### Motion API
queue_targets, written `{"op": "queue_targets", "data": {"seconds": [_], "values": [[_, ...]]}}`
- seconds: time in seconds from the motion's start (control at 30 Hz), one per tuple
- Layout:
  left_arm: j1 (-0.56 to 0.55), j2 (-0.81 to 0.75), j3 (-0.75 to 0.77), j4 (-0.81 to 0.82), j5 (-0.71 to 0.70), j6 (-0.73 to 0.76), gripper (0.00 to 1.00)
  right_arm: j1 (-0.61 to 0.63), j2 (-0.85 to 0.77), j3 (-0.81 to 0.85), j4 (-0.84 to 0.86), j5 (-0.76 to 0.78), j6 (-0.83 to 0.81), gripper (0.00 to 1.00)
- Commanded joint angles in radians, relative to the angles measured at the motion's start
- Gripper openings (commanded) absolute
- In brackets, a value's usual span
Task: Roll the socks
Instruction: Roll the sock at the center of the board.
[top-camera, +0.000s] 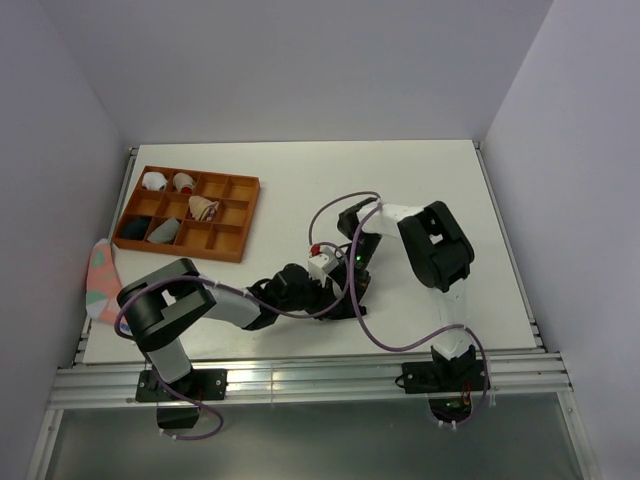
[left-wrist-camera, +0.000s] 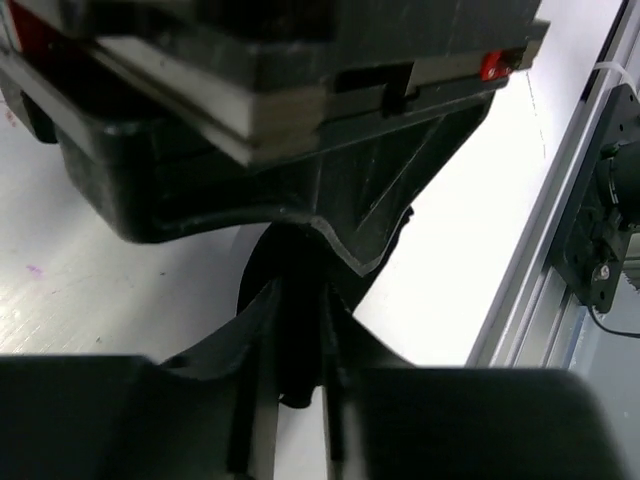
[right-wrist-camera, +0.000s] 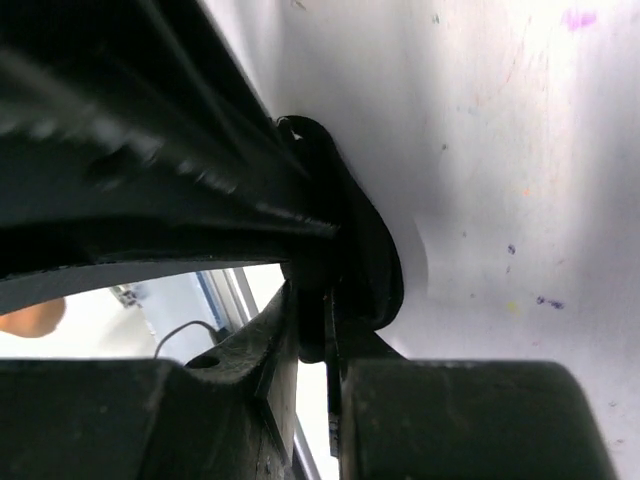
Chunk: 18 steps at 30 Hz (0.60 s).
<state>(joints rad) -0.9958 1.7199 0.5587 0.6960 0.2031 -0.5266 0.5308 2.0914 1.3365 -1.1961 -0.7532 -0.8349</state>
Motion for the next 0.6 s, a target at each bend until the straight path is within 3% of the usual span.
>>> {"op": "queue_targets", "data": {"seconds": [0.0, 0.07, 0.27, 0.57], "values": [[-0.012, 0.033, 0.053, -0.091, -0.071, -0.003, 0.13, 0.005, -0.026, -0.054, 0.144, 0.060, 0.016, 0.23], [-0.012, 0.044, 0.059, -0.136, -0.082, -0.007, 0.00, 0.006, -0.051, -0.083, 0.193, 0.069, 0.048, 0.28], [-0.012, 0.070, 0.096, -0.277, -0.134, -0.007, 0.00, -0.021, -0.183, -0.158, 0.303, 0.083, 0.102, 0.43], [0.025, 0.086, 0.079, -0.277, -0.076, -0.027, 0.00, -0.159, -0.336, -0.252, 0.369, 0.055, 0.112, 0.46]]}}
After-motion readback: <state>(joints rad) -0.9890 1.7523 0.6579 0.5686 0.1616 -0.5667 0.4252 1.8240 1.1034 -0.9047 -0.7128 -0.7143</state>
